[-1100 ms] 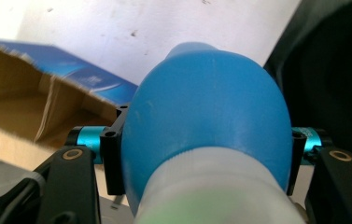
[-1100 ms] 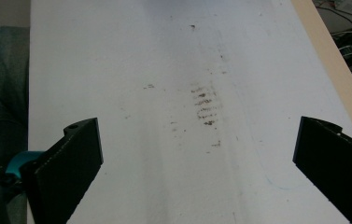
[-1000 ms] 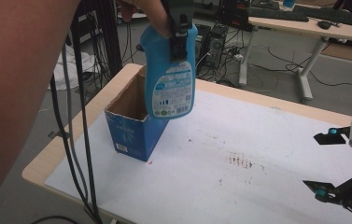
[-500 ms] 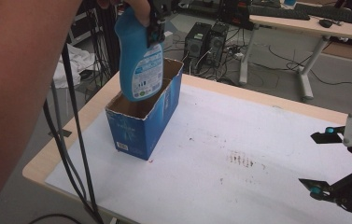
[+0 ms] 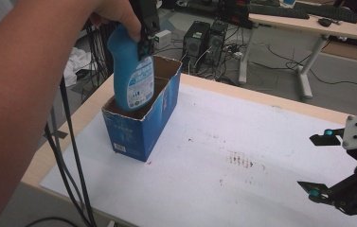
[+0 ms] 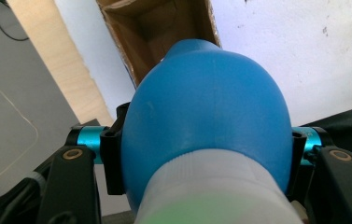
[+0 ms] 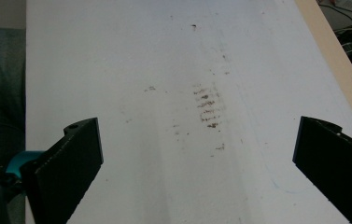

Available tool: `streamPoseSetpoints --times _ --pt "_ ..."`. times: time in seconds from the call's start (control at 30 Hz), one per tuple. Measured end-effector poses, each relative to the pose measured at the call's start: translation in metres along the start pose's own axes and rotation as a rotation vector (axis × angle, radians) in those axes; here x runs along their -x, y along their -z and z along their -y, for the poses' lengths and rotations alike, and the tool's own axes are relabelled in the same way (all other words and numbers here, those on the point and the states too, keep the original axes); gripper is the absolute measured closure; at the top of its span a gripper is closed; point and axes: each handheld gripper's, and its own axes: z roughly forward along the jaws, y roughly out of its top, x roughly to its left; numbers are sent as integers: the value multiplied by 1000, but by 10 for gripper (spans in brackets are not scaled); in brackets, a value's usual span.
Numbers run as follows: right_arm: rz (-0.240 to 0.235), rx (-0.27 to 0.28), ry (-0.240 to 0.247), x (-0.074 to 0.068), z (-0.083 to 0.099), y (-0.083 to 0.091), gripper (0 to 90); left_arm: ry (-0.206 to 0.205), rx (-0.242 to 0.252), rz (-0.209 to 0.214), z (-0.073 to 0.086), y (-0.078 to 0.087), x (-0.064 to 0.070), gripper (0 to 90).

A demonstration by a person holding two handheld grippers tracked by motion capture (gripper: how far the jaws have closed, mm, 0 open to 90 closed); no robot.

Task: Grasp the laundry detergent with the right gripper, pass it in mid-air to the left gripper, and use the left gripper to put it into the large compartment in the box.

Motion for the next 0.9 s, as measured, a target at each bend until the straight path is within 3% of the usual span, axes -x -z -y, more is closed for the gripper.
streamPoseSetpoints --times 0.07,0.13,0.17,0.2,0.27,0.33,0.4,0.43,0.53,0.7,0.73,0.77,0.8,0.9 --pt "0 -2 -3 0 0 0 6 -6 -3 6 0 -5 -1 381" --pt "2 3 -2 0 2 0 6 -29 -15 26 -3 -25 -4 382" --pt "2 3 -2 0 2 0 6 -29 -15 26 -3 -25 -4 382" --pt "3 6 -10 -1 3 0 6 -51 -27 36 -5 -40 -5 382" --pt "1 7 -7 -1 3 1 6 -64 -29 39 -6 -45 -5 381" --pt "-2 12 5 -2 3 1 6 -110 -47 42 -9 -64 -5 382" --pt "-1 12 0 -2 3 2 6 -128 -52 40 -10 -70 -5 382" --pt "2 15 1 -2 4 2 6 -171 -59 38 -12 -82 -5 382" --pt "2 16 -4 -2 5 2 6 -205 -62 39 -13 -91 -6 381" --pt "-2 7 -11 -2 7 -1 7 -386 -57 16 -13 -113 -8 381" --pt "-4 7 -12 -2 7 -2 7 -386 -57 16 -13 -113 -8 381" --pt "-11 7 -9 -2 7 -2 7 -477 -44 2 -13 -120 -8 381" --pt "-11 8 -8 -3 7 -3 7 -498 -35 -5 -13 -123 -8 381" --pt "-14 9 -3 -4 6 -4 7 -508 -44 7 -13 -133 -11 381"
